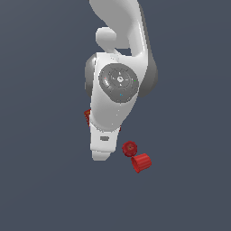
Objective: Pick up a designated object from a clutter of objects.
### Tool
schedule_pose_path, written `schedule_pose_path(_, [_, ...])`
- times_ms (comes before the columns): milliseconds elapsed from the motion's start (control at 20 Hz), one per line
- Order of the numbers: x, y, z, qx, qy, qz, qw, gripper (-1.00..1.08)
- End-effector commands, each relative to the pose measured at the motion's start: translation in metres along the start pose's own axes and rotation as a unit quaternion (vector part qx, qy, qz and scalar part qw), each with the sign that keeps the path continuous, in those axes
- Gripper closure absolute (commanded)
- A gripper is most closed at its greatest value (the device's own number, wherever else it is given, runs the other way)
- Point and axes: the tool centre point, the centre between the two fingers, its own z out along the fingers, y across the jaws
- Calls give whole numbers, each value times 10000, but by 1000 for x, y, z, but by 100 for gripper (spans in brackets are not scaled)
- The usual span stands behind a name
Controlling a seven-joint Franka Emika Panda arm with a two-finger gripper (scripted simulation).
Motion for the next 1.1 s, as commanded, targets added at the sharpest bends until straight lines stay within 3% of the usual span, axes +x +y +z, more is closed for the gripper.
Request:
schedule_pose_path(0, [-17,-17,-13,-8,0,5,10000,108])
schedule_pose_path(1050, [-165,-171,-131,-10,14,2,10000,108])
